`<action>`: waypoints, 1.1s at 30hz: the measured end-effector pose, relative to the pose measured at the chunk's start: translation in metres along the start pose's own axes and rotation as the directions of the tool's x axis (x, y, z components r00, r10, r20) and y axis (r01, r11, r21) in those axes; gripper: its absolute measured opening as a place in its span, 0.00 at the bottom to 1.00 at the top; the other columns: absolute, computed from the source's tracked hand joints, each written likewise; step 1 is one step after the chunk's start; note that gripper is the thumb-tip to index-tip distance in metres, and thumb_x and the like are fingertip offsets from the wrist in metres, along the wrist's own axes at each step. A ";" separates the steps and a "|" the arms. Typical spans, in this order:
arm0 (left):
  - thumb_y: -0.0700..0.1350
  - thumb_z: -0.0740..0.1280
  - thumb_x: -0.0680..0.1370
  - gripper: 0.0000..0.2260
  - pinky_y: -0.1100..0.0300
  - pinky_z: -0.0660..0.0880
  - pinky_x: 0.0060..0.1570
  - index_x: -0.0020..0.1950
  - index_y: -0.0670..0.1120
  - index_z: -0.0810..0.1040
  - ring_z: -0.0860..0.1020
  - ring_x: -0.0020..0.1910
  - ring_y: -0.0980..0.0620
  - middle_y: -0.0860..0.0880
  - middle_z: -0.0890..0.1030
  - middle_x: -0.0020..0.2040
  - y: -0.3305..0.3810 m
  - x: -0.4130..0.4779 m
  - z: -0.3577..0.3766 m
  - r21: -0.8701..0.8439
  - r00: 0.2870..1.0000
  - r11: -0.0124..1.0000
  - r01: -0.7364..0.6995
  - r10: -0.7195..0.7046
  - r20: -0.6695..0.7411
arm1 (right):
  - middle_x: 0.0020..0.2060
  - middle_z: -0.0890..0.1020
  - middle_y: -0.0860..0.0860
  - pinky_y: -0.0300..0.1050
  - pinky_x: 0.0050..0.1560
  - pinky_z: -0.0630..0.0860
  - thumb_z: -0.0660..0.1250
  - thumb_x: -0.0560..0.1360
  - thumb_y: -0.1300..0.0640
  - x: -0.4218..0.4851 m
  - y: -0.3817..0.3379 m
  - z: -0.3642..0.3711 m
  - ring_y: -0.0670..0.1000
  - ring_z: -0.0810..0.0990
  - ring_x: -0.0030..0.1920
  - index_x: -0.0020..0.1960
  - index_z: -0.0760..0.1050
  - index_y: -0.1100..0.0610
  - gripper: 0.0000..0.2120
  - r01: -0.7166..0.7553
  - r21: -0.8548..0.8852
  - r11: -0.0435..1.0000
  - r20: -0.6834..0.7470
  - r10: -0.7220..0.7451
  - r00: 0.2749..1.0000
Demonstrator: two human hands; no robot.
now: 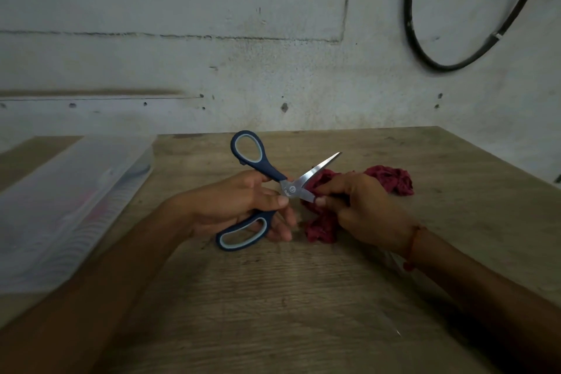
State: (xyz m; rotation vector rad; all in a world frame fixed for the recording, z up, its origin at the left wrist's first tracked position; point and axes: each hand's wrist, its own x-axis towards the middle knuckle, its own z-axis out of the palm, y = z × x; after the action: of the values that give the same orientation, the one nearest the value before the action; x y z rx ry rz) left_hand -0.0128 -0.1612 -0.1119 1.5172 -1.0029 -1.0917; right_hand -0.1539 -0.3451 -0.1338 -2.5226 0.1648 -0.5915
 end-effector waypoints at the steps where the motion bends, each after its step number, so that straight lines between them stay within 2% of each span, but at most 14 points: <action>1: 0.39 0.63 0.82 0.13 0.50 0.82 0.47 0.67 0.42 0.72 0.84 0.45 0.40 0.36 0.83 0.50 0.000 0.000 -0.003 0.016 1.000 1.000 -0.001 0.000 0.025 | 0.40 0.86 0.48 0.44 0.46 0.76 0.69 0.74 0.61 0.000 0.000 0.000 0.44 0.80 0.41 0.48 0.84 0.52 0.08 0.002 -0.011 1.000 -0.004 -0.002 1.000; 4: 0.42 0.63 0.82 0.12 0.44 0.82 0.43 0.65 0.43 0.73 0.83 0.41 0.39 0.37 0.83 0.46 -0.001 -0.002 -0.007 0.097 0.997 0.995 -0.027 0.020 0.071 | 0.37 0.84 0.49 0.46 0.44 0.76 0.69 0.75 0.58 0.000 -0.003 -0.001 0.46 0.79 0.39 0.45 0.84 0.52 0.05 0.007 -0.018 1.000 -0.022 -0.008 1.000; 7: 0.43 0.64 0.81 0.16 0.52 0.80 0.35 0.68 0.47 0.70 0.81 0.35 0.42 0.39 0.82 0.41 -0.003 -0.001 -0.004 0.067 0.997 0.995 -0.074 0.072 0.025 | 0.33 0.82 0.52 0.48 0.40 0.76 0.67 0.76 0.56 0.001 -0.002 0.001 0.49 0.79 0.35 0.41 0.80 0.53 0.06 -0.036 0.028 0.999 -0.040 0.037 0.999; 9: 0.43 0.62 0.82 0.13 0.57 0.76 0.28 0.67 0.47 0.71 0.77 0.28 0.47 0.42 0.79 0.36 -0.007 0.004 0.005 0.060 0.989 0.989 -0.138 0.141 -0.041 | 0.32 0.81 0.53 0.44 0.36 0.74 0.66 0.77 0.56 0.002 -0.002 0.005 0.47 0.77 0.32 0.40 0.78 0.54 0.08 -0.071 0.077 0.994 -0.039 0.074 0.997; 11: 0.45 0.60 0.84 0.10 0.60 0.69 0.24 0.63 0.44 0.72 0.69 0.23 0.50 0.44 0.75 0.31 -0.012 0.013 0.015 0.044 0.972 0.981 -0.187 0.191 -0.135 | 0.31 0.80 0.49 0.36 0.35 0.72 0.66 0.78 0.57 0.001 -0.004 0.009 0.43 0.76 0.32 0.40 0.78 0.54 0.08 -0.083 0.125 0.989 -0.027 0.087 0.996; 14: 0.48 0.57 0.84 0.11 0.62 0.66 0.22 0.58 0.41 0.71 0.64 0.21 0.52 0.47 0.70 0.27 -0.016 0.022 0.024 0.030 0.948 0.974 -0.225 0.226 -0.226 | 0.34 0.83 0.50 0.34 0.37 0.75 0.67 0.77 0.57 0.001 -0.008 0.013 0.44 0.80 0.35 0.42 0.81 0.56 0.07 -0.081 0.171 0.982 -0.035 0.089 0.995; 18: 0.51 0.56 0.84 0.09 0.60 0.68 0.21 0.50 0.49 0.72 0.66 0.19 0.51 0.52 0.69 0.25 -0.014 0.026 0.031 0.186 0.932 0.955 -0.230 0.272 -0.240 | 0.37 0.86 0.52 0.40 0.42 0.80 0.68 0.76 0.58 0.005 -0.015 0.013 0.49 0.85 0.39 0.41 0.83 0.57 0.07 -0.135 0.396 0.908 -0.043 0.165 0.985; 20: 0.52 0.56 0.84 0.09 0.59 0.69 0.21 0.49 0.51 0.72 0.67 0.19 0.51 0.54 0.70 0.24 -0.014 0.027 0.033 0.242 0.916 0.944 -0.224 0.288 -0.278 | 0.37 0.86 0.55 0.41 0.41 0.80 0.68 0.76 0.57 0.008 -0.019 0.013 0.50 0.85 0.38 0.42 0.83 0.60 0.09 -0.151 0.450 0.880 -0.038 0.188 0.981; 23: 0.51 0.56 0.85 0.11 0.60 0.68 0.20 0.50 0.48 0.73 0.67 0.18 0.52 0.53 0.70 0.23 -0.015 0.027 0.036 0.285 0.891 0.936 -0.205 0.299 -0.342 | 0.37 0.85 0.58 0.39 0.36 0.77 0.66 0.77 0.54 0.008 -0.022 0.013 0.49 0.81 0.34 0.43 0.82 0.61 0.12 -0.157 0.431 0.888 -0.021 0.183 0.983; 25: 0.51 0.56 0.85 0.11 0.61 0.67 0.20 0.51 0.46 0.73 0.66 0.19 0.54 0.54 0.69 0.22 -0.016 0.027 0.037 0.276 0.880 0.942 -0.193 0.291 -0.375 | 0.39 0.83 0.63 0.46 0.37 0.78 0.63 0.79 0.51 0.008 -0.023 0.014 0.56 0.80 0.34 0.44 0.81 0.63 0.16 -0.176 0.414 0.893 0.014 0.188 0.982; 27: 0.51 0.56 0.85 0.11 0.62 0.65 0.20 0.52 0.47 0.74 0.66 0.19 0.56 0.55 0.69 0.22 -0.016 0.027 0.040 0.262 0.864 0.942 -0.207 0.302 -0.402 | 0.42 0.81 0.68 0.60 0.45 0.79 0.61 0.79 0.47 0.008 -0.024 0.016 0.67 0.80 0.41 0.46 0.79 0.66 0.21 -0.195 0.422 0.885 0.049 0.193 0.980; 28: 0.51 0.56 0.85 0.11 0.62 0.65 0.21 0.52 0.48 0.75 0.66 0.20 0.56 0.55 0.69 0.22 -0.016 0.027 0.040 0.267 0.854 0.938 -0.222 0.319 -0.412 | 0.42 0.80 0.69 0.64 0.47 0.78 0.61 0.79 0.45 0.008 -0.025 0.017 0.69 0.79 0.43 0.46 0.78 0.67 0.24 -0.200 0.429 0.881 0.058 0.195 0.979; 30: 0.52 0.57 0.84 0.11 0.62 0.64 0.21 0.49 0.51 0.75 0.65 0.20 0.56 0.54 0.69 0.23 -0.015 0.027 0.042 0.274 0.837 0.928 -0.251 0.351 -0.421 | 0.39 0.80 0.69 0.61 0.44 0.77 0.61 0.79 0.44 0.007 -0.029 0.017 0.66 0.78 0.37 0.43 0.77 0.68 0.25 -0.195 0.430 0.881 0.042 0.196 0.980; 33: 0.52 0.58 0.84 0.11 0.63 0.64 0.20 0.45 0.53 0.75 0.65 0.20 0.56 0.52 0.69 0.24 -0.014 0.028 0.042 0.247 0.831 0.929 -0.274 0.358 -0.426 | 0.29 0.77 0.60 0.48 0.34 0.71 0.62 0.79 0.48 0.006 -0.030 0.015 0.53 0.72 0.30 0.37 0.78 0.65 0.22 -0.190 0.452 0.871 -0.001 0.214 0.977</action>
State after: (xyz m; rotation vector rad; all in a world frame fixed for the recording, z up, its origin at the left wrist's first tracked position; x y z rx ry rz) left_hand -0.0452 -0.1949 -0.1353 1.5793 -0.9790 -0.3762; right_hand -0.1420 -0.3134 -0.1270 -2.0105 0.2737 -0.5375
